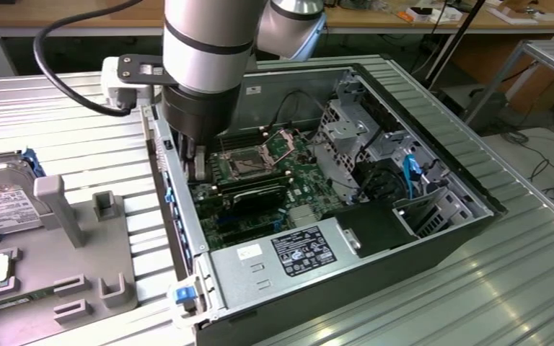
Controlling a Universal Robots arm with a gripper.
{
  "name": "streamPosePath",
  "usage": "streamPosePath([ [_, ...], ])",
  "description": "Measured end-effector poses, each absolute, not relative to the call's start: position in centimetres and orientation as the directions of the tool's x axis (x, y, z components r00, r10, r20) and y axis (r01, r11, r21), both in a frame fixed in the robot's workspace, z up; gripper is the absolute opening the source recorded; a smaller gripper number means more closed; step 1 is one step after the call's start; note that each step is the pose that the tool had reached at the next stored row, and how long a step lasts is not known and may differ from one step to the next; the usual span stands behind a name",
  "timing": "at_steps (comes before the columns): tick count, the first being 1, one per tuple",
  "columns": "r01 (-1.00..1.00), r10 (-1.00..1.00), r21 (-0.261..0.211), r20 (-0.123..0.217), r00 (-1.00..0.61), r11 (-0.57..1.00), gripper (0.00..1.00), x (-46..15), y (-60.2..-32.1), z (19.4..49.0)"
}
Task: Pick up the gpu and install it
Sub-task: 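Press down on the gpu until it lock into place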
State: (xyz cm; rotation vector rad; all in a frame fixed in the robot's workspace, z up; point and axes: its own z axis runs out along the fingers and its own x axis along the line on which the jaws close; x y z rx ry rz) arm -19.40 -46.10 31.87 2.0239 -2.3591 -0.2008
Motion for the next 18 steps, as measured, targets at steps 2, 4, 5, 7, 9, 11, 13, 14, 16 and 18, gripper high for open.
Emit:
streamPosePath([
  [2,-0.98,-0.985,0.125,-0.063,-0.161,0.152,0.11,-19.3,-46.2,32.2],
  [4,-0.98,-0.985,0.125,-0.063,-0.161,0.152,0.11,-19.3,-46.2,32.2],
  [5,-0.981,-0.985,0.125,-0.064,-0.161,0.152,0.11,-19.3,-46.2,32.2],
  [7,-0.981,-0.985,0.124,-0.064,-0.16,0.152,0.11,-18.8,-46.2,31.9],
  [9,-0.981,-0.985,0.124,-0.064,-0.16,0.151,0.11,-17.8,-46.2,31.6],
  [11,-0.98,-0.985,0.125,-0.061,-0.16,0.152,0.11,-17.2,-46.4,31.6],
  [13,-0.98,-0.986,0.124,-0.049,-0.16,0.153,0.11,-17.1,-46.8,31.6],
  [14,-0.98,-0.986,0.124,-0.045,-0.16,0.154,0.11,-17.1,-47.1,31.6],
  [16,-0.98,-0.986,0.124,-0.045,-0.16,0.154,0.11,-17.1,-47.2,31.6],
  [18,-0.98,-0.986,0.124,-0.047,-0.161,0.154,0.11,-17.3,-47.2,31.5],
])
